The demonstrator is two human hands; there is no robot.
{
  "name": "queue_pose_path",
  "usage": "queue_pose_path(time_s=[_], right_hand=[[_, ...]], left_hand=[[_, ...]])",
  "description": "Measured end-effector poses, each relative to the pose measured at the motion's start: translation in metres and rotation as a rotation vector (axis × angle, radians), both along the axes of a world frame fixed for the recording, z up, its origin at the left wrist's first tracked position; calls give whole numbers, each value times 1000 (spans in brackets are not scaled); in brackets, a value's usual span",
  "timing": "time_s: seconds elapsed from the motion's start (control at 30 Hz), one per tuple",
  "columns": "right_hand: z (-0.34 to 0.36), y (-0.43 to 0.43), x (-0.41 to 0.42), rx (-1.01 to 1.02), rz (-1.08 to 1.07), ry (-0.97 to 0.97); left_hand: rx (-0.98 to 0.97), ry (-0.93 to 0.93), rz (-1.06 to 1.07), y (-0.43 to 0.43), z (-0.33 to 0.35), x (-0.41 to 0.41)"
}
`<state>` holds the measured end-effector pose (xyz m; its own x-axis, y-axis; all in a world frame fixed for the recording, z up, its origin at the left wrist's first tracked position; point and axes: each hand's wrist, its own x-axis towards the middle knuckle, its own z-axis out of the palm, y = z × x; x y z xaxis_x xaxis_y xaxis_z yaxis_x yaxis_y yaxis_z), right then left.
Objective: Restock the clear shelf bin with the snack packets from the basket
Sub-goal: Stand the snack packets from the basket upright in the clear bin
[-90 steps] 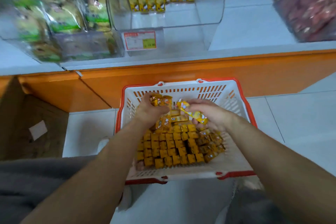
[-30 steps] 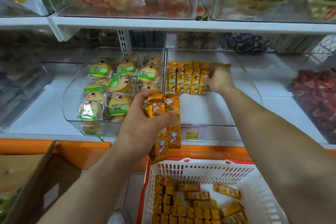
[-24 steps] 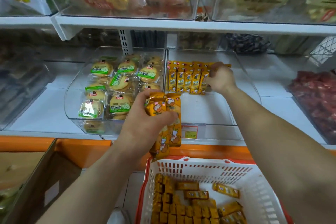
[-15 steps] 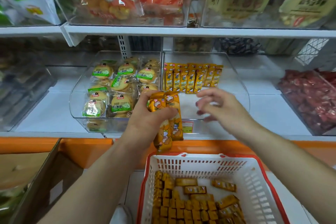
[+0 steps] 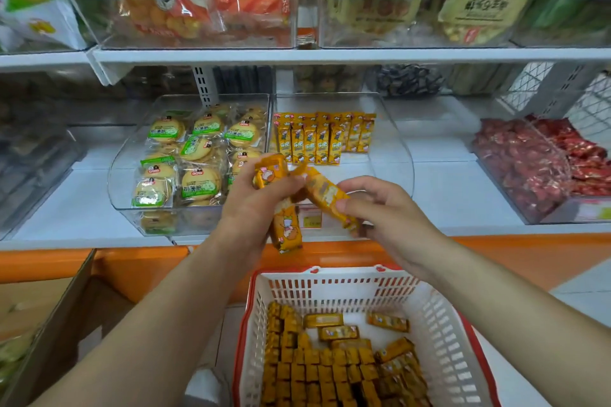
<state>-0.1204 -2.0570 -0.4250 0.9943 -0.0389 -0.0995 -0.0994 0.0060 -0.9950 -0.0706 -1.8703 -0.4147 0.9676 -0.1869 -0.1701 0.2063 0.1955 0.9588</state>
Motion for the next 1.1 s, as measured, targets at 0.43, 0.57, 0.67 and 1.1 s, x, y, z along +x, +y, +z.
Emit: queue_pose_path(time_s=[0.43,0.57,0.67,1.1], right_hand=[[20,-30,47,-430,-153,-257],[27,-64,110,-826,-232,-247],[16,-76,160,-1069,-218,-177],[-57,-75,246,-1115,-356,-20]], left_hand=[[206,-150,-162,0,-3,0],[175,-132,-103,3,-2,9],[168,-140,-96,4,-5,15],[212,-158,-121,16,-27,34]])
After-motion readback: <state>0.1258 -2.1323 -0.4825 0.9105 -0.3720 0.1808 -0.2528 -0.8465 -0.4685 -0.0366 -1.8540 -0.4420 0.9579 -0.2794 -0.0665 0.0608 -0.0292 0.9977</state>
